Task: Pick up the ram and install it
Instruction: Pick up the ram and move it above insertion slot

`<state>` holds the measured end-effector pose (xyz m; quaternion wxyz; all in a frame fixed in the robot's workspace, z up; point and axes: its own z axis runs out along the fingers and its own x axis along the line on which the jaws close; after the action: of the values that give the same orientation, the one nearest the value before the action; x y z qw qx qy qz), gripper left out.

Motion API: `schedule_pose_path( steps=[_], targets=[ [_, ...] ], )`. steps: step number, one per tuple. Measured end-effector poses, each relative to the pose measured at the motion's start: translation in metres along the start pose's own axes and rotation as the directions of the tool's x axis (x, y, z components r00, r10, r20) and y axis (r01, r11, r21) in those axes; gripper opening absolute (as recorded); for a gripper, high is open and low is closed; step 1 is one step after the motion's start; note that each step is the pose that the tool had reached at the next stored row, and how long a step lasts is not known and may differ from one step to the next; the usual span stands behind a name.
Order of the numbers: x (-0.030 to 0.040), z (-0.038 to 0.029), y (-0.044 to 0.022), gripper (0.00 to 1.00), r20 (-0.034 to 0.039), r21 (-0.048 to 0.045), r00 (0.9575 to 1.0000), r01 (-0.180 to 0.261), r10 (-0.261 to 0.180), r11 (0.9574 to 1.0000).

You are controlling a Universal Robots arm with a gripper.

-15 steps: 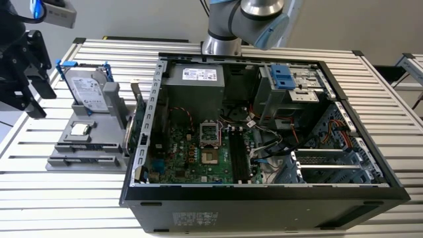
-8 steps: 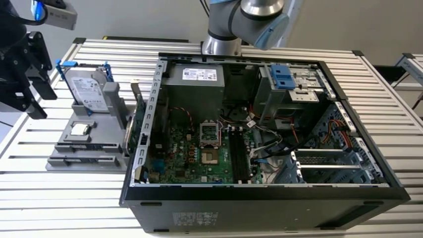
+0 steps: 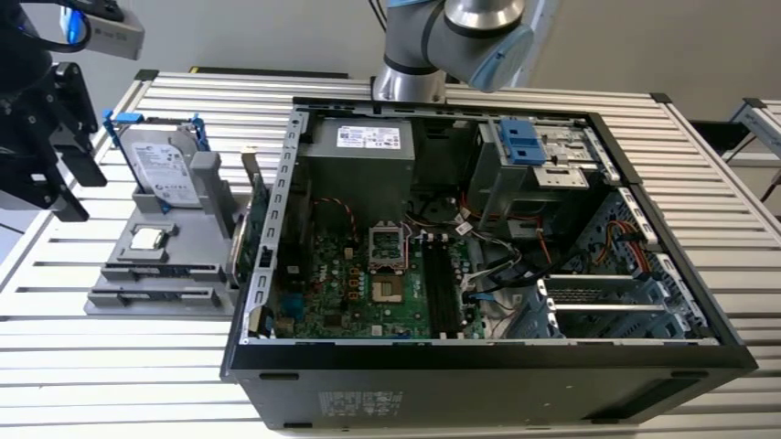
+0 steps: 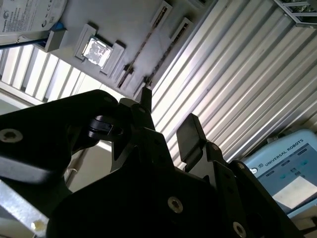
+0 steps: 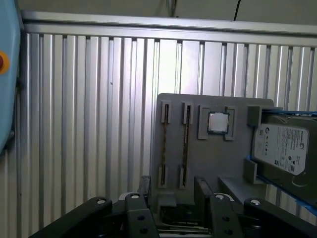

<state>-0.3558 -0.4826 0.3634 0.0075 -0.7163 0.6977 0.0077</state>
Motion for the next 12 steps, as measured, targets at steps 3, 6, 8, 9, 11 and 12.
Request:
schedule_pose_path(
  steps=[3, 6, 8, 9, 11, 12],
  targets=[
    [0.0000, 0.0015, 0.0000, 1.00, -0.0010, -0.0001, 1.0000, 0.000, 0.000, 1.0000],
    [0.0001, 0.0031, 0.0000, 1.00, -0.0022, -0.0001, 1.0000, 0.000, 0.000, 1.0000],
    [0.0001, 0.0042, 0.0000, 1.00, -0.0032, -0.0001, 1.0000, 0.000, 0.000, 1.0000],
    [0.0001, 0.0046, 0.0000, 1.00, -0.0038, -0.0002, 1.0000, 0.000, 0.000, 1.0000],
    [0.0001, 0.0054, 0.0000, 1.00, -0.0050, -0.0002, 1.0000, 0.000, 0.000, 1.0000],
    [0.0001, 0.0058, 0.0000, 1.00, -0.0058, -0.0003, 1.0000, 0.000, 0.000, 1.0000]
  ],
)
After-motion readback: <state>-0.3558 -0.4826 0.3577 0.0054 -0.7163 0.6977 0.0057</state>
